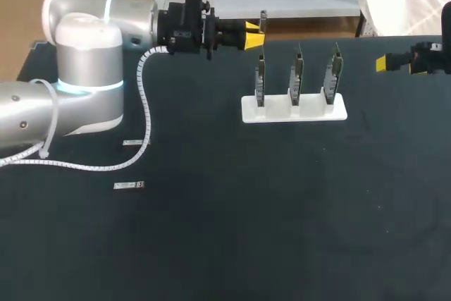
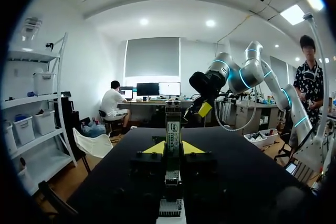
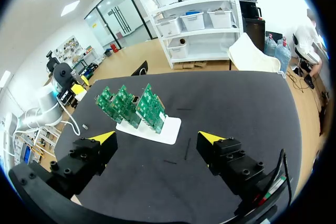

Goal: Pick up the optical module with the left hand, and insert it into the network port with the right hand.

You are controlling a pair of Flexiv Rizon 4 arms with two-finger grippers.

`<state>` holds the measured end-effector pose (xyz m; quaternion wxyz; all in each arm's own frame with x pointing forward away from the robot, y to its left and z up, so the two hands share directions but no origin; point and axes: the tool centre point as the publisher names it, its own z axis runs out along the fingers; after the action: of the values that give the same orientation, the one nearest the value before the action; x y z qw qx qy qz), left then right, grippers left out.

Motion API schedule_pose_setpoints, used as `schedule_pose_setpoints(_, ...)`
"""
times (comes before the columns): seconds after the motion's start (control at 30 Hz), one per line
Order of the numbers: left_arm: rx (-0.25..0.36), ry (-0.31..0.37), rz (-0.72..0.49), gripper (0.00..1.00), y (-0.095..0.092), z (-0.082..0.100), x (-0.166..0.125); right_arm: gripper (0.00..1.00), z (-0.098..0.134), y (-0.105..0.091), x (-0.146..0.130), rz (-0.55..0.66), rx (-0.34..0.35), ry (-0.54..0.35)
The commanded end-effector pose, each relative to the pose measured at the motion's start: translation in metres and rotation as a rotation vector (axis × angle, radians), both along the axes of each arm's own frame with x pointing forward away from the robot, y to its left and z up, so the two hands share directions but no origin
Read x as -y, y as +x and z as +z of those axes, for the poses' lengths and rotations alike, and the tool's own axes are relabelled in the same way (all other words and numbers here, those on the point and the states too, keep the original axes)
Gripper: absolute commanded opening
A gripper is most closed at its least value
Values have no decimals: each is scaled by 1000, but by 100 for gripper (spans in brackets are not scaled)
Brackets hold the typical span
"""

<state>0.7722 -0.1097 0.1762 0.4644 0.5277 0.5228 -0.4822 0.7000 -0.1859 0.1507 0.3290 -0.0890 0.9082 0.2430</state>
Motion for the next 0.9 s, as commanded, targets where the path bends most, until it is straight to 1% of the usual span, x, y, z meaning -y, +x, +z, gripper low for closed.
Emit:
schedule_pose_setpoints(0.03,-15,-11,-5,0,4,-4,3,100,0,-1,-1,-3,0,-2)
schedule_pose_setpoints(0.47,-35,0,-15,0,3,-5,2,100,0,-1,-1,-3,0,-2)
schedule_pose_setpoints(0.6,-33,0,-28,0,3,-4,3,100,0,-1,-1,-3,0,-2)
schedule_pose_setpoints(0.77,-59,-10,-29,0,2,-7,2,100,0,-1,-1,-3,0,-2)
schedule_pose_setpoints(0.9,-59,-10,-29,0,2,-7,2,100,0,-1,-1,-3,0,-2)
